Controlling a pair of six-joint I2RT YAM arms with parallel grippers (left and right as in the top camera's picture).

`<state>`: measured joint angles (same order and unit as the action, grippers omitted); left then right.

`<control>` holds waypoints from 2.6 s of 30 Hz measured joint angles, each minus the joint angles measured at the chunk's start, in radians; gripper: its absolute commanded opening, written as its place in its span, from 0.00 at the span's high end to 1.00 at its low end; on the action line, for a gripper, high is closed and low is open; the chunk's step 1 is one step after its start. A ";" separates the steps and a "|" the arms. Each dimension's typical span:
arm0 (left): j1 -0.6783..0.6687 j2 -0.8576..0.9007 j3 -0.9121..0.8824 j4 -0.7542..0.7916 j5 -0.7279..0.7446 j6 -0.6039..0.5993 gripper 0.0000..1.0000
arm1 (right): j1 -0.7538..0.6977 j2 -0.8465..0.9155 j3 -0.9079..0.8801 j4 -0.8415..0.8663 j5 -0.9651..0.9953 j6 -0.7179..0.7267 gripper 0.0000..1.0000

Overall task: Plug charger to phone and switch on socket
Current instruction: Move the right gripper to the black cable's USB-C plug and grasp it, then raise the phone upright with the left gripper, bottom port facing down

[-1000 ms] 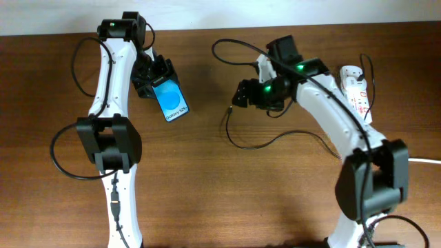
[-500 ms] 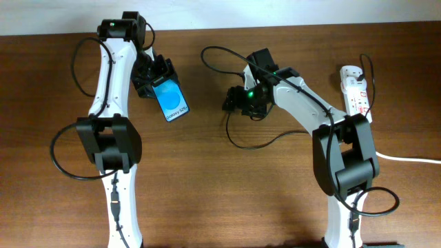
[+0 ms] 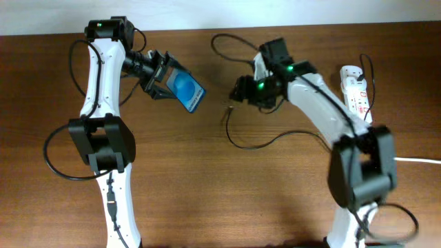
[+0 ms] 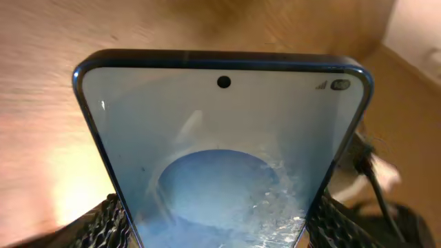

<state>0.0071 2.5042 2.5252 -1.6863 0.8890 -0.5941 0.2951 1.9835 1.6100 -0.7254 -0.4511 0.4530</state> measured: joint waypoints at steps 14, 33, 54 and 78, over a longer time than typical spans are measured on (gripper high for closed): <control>-0.064 0.000 0.000 0.000 0.108 -0.193 1.00 | 0.317 -0.191 0.010 0.049 0.376 -0.055 0.28; -0.113 0.000 0.006 0.005 0.148 -0.180 0.94 | 0.266 -0.119 0.008 0.120 0.406 0.048 0.96; -0.068 0.000 0.007 0.257 0.534 0.376 0.39 | 0.004 -0.205 0.008 0.517 0.223 0.797 0.96; -0.127 0.000 0.007 0.592 0.480 -0.058 0.40 | 0.065 -0.197 0.009 0.453 0.213 0.739 0.96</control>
<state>-0.1196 2.5042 2.5324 -1.0946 1.3689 -0.6525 0.3599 1.7866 1.6192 -0.2726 -0.2382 1.1919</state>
